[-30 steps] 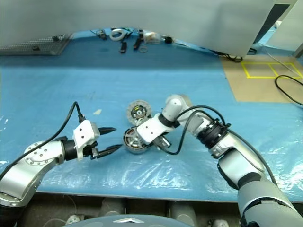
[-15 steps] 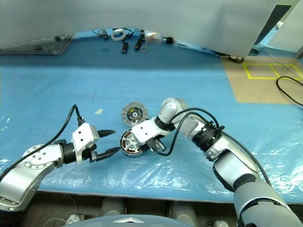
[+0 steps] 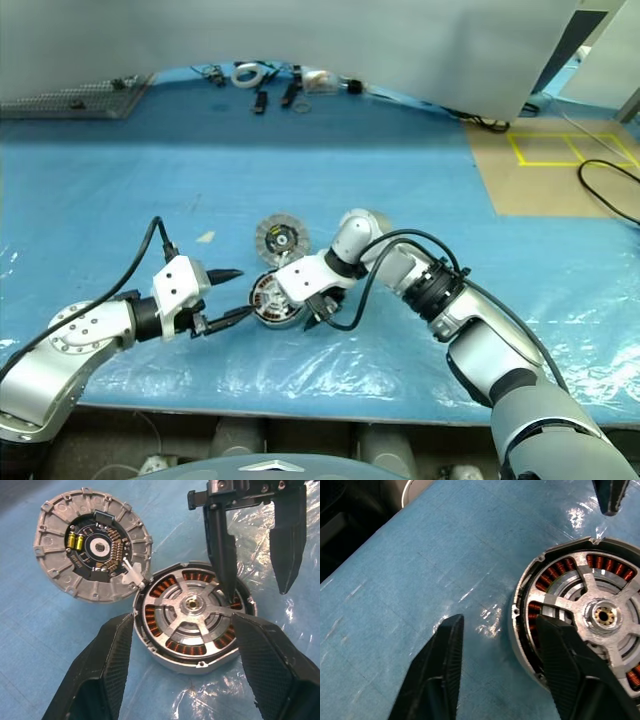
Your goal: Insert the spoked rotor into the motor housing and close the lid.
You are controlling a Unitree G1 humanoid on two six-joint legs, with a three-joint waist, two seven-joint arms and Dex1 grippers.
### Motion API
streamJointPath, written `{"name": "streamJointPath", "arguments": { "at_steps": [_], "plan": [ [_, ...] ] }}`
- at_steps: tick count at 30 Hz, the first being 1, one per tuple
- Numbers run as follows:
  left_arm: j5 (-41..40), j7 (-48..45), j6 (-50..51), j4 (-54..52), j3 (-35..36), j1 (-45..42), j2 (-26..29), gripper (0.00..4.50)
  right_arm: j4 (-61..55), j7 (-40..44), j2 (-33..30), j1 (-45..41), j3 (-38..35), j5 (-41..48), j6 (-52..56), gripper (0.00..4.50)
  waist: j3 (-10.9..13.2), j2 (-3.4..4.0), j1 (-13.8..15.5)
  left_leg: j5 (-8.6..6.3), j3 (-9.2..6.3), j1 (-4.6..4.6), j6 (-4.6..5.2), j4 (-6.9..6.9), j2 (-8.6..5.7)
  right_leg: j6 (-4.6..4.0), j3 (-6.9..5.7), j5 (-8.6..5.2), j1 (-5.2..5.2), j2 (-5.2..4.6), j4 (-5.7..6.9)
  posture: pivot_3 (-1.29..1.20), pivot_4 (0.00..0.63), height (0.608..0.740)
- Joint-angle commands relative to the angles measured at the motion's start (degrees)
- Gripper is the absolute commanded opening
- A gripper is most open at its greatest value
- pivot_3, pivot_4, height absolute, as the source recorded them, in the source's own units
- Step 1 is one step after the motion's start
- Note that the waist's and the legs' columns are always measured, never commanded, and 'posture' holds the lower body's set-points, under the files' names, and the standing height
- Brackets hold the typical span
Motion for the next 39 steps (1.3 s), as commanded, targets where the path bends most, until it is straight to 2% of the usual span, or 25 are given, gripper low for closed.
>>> {"name": "streamJointPath", "arguments": {
  "at_steps": [1, 3, 10, 15, 18, 22, 25, 30, 34, 39],
  "plan": [
    [-0.6, -0.4, -0.7, -0.6, 1.5, -0.9, 0.2, 3.29, 1.9, 0.6, -0.5, -0.9, -1.2, -0.4, 2.5, 2.43, 0.0, 0.00, 0.1, 0.00, 0.00, 0.01, 0.00, 0.01, 0.00, 0.00, 0.00, 0.00, 0.00, 0.00, 0.04, 0.00, 0.150, 0.740],
    [-1.3, -1.0, 0.1, -0.6, 2.1, -1.0, 1.0, 3.29, 1.2, 1.3, -1.6, -1.9, -2.5, 0.4, 0.6, 2.43, 0.0, 0.01, 0.2, 0.00, 0.00, 0.01, 0.00, 0.09, -0.01, -0.02, 0.00, -0.01, -0.01, -0.02, 0.16, 0.00, 0.150, 0.740],
    [-1.6, -3.1, -1.3, 1.8, 6.7, -0.3, 3.7, 3.29, -7.3, 3.3, -4.9, -3.1, -12.9, 12.3, 14.0, 2.43, 0.0, 0.03, 0.4, 0.00, 0.00, -0.17, 0.00, 0.36, -0.01, -0.01, 0.01, -0.01, -0.07, -0.04, 0.25, 0.00, 0.150, 0.740],
    [-1.5, -3.7, -1.8, 3.0, 8.0, -1.0, 4.2, 3.29, -9.2, -0.2, -5.8, -4.1, -20.6, 19.5, 23.7, 2.43, 0.0, 0.03, 0.4, 0.00, 0.00, -0.20, 0.00, 0.26, 0.00, -0.03, 0.00, -0.02, -0.13, 0.00, 0.22, 0.00, 0.150, 0.740],
    [-1.7, -3.7, -1.6, 3.0, 8.1, -1.5, 4.1, 3.29, -4.0, -7.0, -3.7, -6.0, -25.4, 20.2, 24.6, 2.43, 0.0, 0.03, 0.3, 0.00, 0.00, -0.21, 0.00, 0.26, 0.00, -0.03, 0.00, -0.02, -0.14, -0.01, 0.22, 0.00, 0.150, 0.740],
    [-1.1, -3.5, -2.2, 3.7, 8.0, -2.1, 4.1, 3.29, 16.0, -24.4, 1.5, -11.0, -29.9, 14.7, 16.5, 2.43, 0.0, 0.04, 0.2, 0.00, 0.00, -0.18, -0.01, 0.32, 0.00, -0.06, 0.06, -0.04, -0.23, -0.02, 0.40, 0.00, 0.150, 0.740],
    [-0.8, -3.4, -2.0, 4.0, 7.3, -3.0, 4.0, 3.29, 33.0, -33.3, 4.6, -15.1, -31.9, 12.5, 11.7, 1.79, 0.0, 0.05, 0.3, 0.00, 0.01, -0.22, -0.02, 0.33, -0.01, -0.09, 0.04, -0.06, -0.26, -0.06, 0.42, 0.00, 0.150, 0.740],
    [-1.0, -3.6, -1.8, 4.0, 7.7, -3.6, 4.3, 3.29, 48.3, -36.4, 9.6, -19.3, -34.3, 12.2, 8.6, 0.15, 0.1, 0.12, 0.3, 0.01, 0.01, -0.71, -0.01, 0.31, -0.04, -0.13, -0.04, -0.09, -0.63, -0.05, 0.34, 0.00, 0.150, 0.740],
    [-1.6, -3.7, -1.3, 3.6, 8.9, -3.2, 4.7, 3.29, 53.1, -35.1, 12.0, -21.2, -36.4, 12.8, 7.7, 0.03, 0.1, 0.16, 0.4, 0.15, 0.01, -1.24, 0.19, 0.36, 0.02, 0.06, -0.12, 0.03, -1.20, 0.01, 0.51, 0.00, 0.150, 0.740],
    [-2.2, -3.2, -0.3, 2.2, 9.7, -2.3, 4.8, 3.29, 54.9, -25.6, 14.0, -22.4, -39.0, 15.0, 12.2, 0.03, 0.1, 0.17, 0.4, 0.12, 0.00, -1.23, 0.16, 0.45, 0.05, -0.02, -0.13, -0.02, -1.19, -0.02, 0.56, 0.00, 0.150, 0.740]
  ]
}}
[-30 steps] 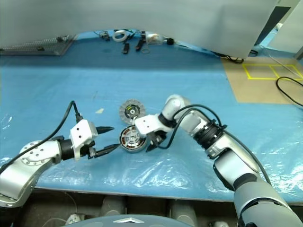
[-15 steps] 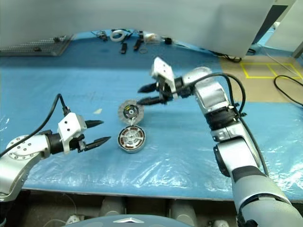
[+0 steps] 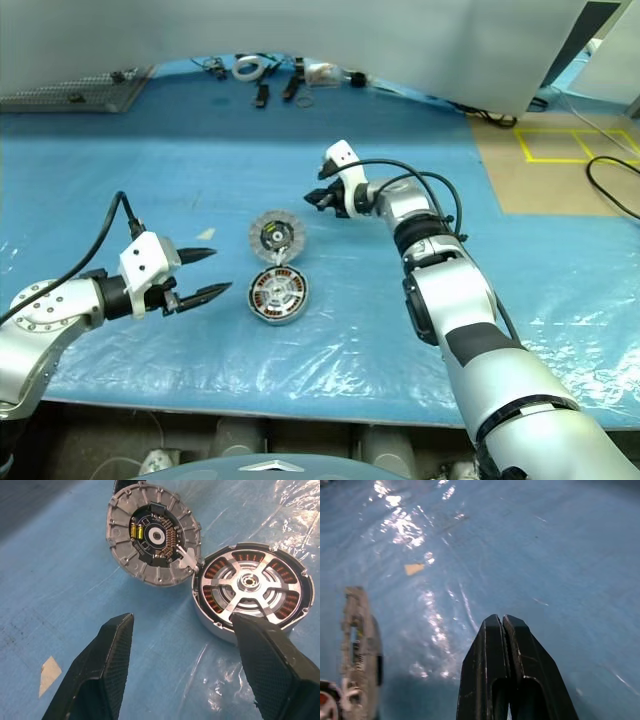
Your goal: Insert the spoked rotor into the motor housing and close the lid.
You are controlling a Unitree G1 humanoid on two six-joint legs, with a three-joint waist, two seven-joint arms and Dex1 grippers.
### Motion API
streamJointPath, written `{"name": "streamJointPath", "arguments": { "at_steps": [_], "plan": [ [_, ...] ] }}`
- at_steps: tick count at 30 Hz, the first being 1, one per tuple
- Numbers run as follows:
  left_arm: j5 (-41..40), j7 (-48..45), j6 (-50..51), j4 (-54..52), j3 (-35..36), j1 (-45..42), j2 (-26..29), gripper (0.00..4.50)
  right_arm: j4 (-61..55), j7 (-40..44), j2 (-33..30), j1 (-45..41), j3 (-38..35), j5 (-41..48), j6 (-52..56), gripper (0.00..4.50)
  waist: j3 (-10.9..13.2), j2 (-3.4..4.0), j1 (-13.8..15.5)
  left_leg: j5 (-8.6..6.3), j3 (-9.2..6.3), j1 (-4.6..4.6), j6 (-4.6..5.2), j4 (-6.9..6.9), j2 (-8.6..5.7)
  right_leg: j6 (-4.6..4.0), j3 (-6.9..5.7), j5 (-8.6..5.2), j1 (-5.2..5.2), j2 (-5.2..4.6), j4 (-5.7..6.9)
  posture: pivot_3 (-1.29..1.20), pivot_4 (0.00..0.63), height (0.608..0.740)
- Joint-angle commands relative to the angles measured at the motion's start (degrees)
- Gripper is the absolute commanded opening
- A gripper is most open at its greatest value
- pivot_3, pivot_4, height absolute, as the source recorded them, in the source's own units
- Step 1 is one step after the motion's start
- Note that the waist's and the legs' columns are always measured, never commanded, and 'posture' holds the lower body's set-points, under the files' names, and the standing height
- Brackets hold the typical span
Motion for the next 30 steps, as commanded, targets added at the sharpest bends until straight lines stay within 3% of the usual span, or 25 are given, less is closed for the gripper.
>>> {"name": "streamJointPath", "arguments": {
  "at_steps": [1, 15, 25, 30],
  "plan": [
    [-0.8, 0.3, 0.3, -2.5, 1.9, 0.2, 0.7, 3.29, -0.3, 5.5, 1.1, -1.9, -2.2, 1.8, 1.7, 0.03, 0.0, 0.01, 0.0, -0.02, 0.00, 0.03, -0.03, 0.05, 0.03, -0.16, 0.00, -0.09, 0.02, 0.00, 0.04, 0.00, 0.150, 0.740],
    [-0.5, 0.2, 1.2, -3.0, 1.3, -0.5, 0.5, 3.29, -5.8, 19.3, 3.4, 0.7, -0.3, 1.0, 5.4, 0.03, 0.0, 0.03, 0.1, 0.00, -0.01, 0.03, 0.02, 0.27, 0.12, -0.18, -0.02, -0.10, 0.08, -0.04, 0.12, 0.00, 0.150, 0.740],
    [0.0, 0.2, 0.7, -2.1, -0.2, -1.8, -0.2, 3.29, -19.4, 27.7, -0.8, 5.6, 4.8, 1.0, 7.8, 0.03, 0.0, 0.03, 0.2, 0.01, -0.01, 0.04, 0.03, 0.28, 0.11, -0.18, -0.02, -0.10, 0.09, -0.04, 0.13, 0.00, 0.150, 0.740],
    [0.2, 0.2, 0.1, -1.2, -0.5, -2.1, -0.2, 3.29, -31.9, 30.8, -3.5, 10.4, 8.0, 2.4, 11.7, 0.03, 0.0, 0.02, 0.2, 0.01, -0.01, 0.04, 0.03, 0.28, 0.12, -0.17, -0.02, -0.09, 0.09, -0.02, 0.12, 0.00, 0.150, 0.740]
  ]
}}
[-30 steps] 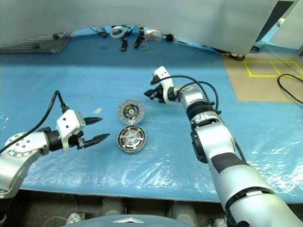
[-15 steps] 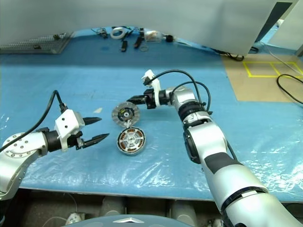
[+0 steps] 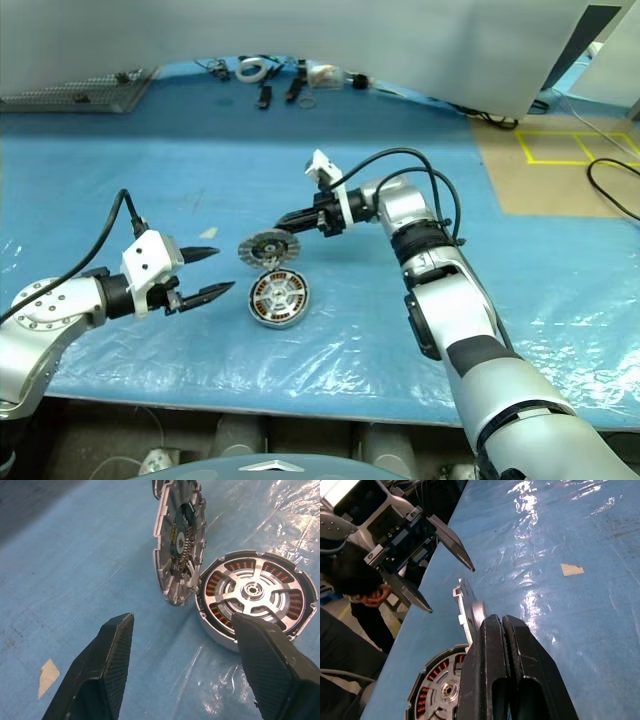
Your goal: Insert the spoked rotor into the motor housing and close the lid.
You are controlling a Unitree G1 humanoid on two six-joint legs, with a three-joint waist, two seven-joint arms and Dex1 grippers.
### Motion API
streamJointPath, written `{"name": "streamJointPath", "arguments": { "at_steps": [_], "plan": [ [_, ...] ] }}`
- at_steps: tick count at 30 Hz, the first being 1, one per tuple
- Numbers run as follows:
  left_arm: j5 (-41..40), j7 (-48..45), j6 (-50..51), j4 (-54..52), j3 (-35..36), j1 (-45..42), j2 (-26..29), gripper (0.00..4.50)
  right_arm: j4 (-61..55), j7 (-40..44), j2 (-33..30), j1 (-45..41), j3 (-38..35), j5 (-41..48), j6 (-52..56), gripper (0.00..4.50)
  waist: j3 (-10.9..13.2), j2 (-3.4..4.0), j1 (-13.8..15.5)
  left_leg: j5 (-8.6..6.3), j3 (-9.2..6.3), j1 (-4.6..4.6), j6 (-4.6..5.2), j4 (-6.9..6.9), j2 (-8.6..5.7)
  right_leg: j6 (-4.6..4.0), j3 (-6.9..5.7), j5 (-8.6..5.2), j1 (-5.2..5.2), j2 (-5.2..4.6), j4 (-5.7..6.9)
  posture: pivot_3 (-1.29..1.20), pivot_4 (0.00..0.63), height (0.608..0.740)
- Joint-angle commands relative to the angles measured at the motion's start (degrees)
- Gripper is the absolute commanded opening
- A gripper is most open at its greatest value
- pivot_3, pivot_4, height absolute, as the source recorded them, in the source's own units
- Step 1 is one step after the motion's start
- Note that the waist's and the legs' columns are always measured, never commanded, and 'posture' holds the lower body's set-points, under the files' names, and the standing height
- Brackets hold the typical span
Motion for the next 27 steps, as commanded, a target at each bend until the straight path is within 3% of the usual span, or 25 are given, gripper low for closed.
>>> {"name": "streamJointPath", "arguments": {
  "at_steps": [1, 10, 13, 17, 27],
  "plan": [
    [0.1, 0.0, -1.2, -0.3, 0.6, -0.7, 0.1, 3.29, -11.8, 3.8, -1.8, 3.1, 2.6, 2.2, 3.1, 0.03, 0.0, 0.00, 0.1, 0.00, 0.00, 0.00, 0.00, 0.00, 0.00, 0.01, 0.00, 0.01, 0.00, 0.01, 0.00, 0.00, 0.150, 0.740],
    [-5.4, -1.0, 0.7, -1.6, 4.1, -0.7, -0.5, 3.29, -32.3, 4.4, -6.0, 11.3, 9.9, 5.6, 8.5, 0.03, 0.0, -0.01, 0.0, -0.12, 0.00, 0.12, -0.20, -0.01, -0.01, 0.18, 0.04, 0.11, 0.07, 0.05, -0.01, 0.00, 0.150, 0.740],
    [-4.8, -2.0, 0.0, -0.6, 4.8, -0.3, 1.0, 3.29, -32.4, 3.8, -6.9, 12.3, 12.0, 5.0, 7.1, 0.03, 0.0, -0.02, 0.0, -0.12, 0.00, 0.16, -0.20, 0.00, -0.02, 0.11, 0.05, 0.06, 0.12, 0.05, 0.00, 0.00, 0.150, 0.740],
    [-4.3, -2.8, -0.5, 0.9, 5.6, -0.8, 2.5, 3.29, -28.8, 2.5, -9.6, 15.6, 18.2, -1.7, -3.3, 0.03, 0.0, -0.03, 0.0, -0.13, 0.00, 0.23, -0.21, -0.01, -0.04, 0.03, 0.06, 0.02, 0.22, 0.04, -0.05, 0.00, 0.150, 0.740],
    [-4.1, -2.6, 0.1, 0.0, 5.3, -0.5, 2.8, 3.29, -24.5, -0.7, -10.8, 19.4, 19.5, -3.6, -5.4, 0.03, 0.0, -0.05, -0.3, -0.13, -0.01, 0.72, -0.21, -0.02, -0.04, 0.01, 0.12, 0.00, 0.68, -0.02, -0.04, 0.00, 0.150, 0.740]
  ]
}}
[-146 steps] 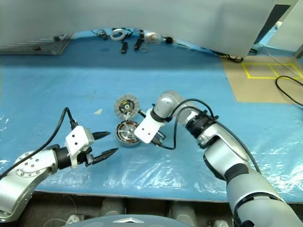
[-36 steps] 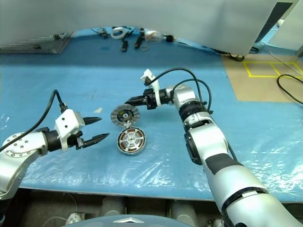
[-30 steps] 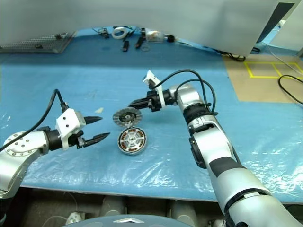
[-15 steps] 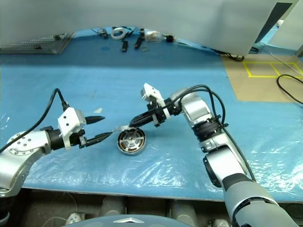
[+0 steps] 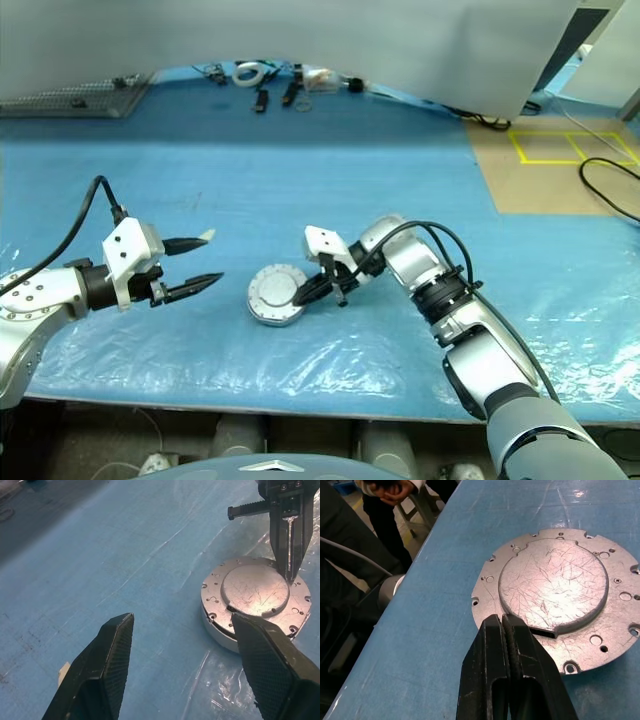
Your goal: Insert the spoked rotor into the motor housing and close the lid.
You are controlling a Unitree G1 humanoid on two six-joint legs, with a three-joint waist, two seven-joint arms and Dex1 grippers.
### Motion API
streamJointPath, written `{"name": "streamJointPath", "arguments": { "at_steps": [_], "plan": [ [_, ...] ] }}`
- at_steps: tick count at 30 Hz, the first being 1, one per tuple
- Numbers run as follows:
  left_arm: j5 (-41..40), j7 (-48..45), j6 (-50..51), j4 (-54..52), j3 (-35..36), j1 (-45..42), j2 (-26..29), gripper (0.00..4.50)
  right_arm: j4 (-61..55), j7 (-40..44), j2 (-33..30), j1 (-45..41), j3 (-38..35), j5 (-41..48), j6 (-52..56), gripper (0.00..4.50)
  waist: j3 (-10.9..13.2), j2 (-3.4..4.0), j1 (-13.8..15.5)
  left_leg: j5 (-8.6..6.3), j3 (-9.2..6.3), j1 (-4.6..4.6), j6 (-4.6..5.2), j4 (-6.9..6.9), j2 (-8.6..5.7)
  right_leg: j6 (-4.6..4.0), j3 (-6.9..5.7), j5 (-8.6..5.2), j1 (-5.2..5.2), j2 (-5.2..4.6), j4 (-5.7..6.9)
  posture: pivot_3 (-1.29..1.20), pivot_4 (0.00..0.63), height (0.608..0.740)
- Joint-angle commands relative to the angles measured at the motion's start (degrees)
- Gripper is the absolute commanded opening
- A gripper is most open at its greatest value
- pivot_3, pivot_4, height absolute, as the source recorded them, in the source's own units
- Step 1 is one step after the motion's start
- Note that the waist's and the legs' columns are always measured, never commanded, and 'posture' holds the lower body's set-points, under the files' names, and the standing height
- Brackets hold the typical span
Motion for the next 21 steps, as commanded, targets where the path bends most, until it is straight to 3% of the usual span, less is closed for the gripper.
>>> {"name": "streamJointPath", "arguments": {
  "at_steps": [1, 13, 18, 21],
  "plan": [
    [-0.2, -0.1, -0.4, -1.7, 1.1, 0.3, 0.7, 3.29, -1.5, -0.2, -2.4, 2.7, 0.9, -1.4, 1.0, 0.03, 0.0, 0.00, 0.1, 0.00, 0.00, 0.10, 0.00, 0.00, 0.00, 0.00, 0.00, -0.01, 0.11, -0.01, -0.02, 0.00, 0.150, 0.740],
    [0.3, 0.1, -1.7, -3.4, -2.5, 1.9, -1.2, 3.29, -22.1, -2.0, -4.7, 1.3, -9.6, 14.1, 20.8, 0.03, 0.1, 0.03, 0.2, 0.00, 0.01, 0.09, 0.00, -0.22, -0.01, 0.00, 0.00, -0.01, 0.09, 0.01, -0.17, 0.00, 0.150, 0.740],
    [0.5, 0.6, -1.6, -3.7, -3.9, 1.5, -1.8, 3.29, -23.5, -5.9, -5.5, 2.4, -8.6, 11.9, 16.8, 0.03, 0.1, 0.03, 0.2, 0.00, 0.01, 0.10, 0.00, -0.44, -0.04, 0.01, -0.03, -0.01, 0.09, 0.00, -0.33, 0.00, 0.150, 0.740],
    [0.6, 0.5, -1.8, -3.8, -4.1, 1.9, -1.6, 3.29, -21.7, -9.5, -4.2, 3.4, -8.6, 10.2, 12.5, 0.61, 0.1, 0.03, 0.2, 0.00, 0.02, 0.10, -0.01, -0.53, -0.08, 0.01, -0.03, -0.01, 0.09, 0.01, -0.41, 0.00, 0.150, 0.740]
  ]
}}
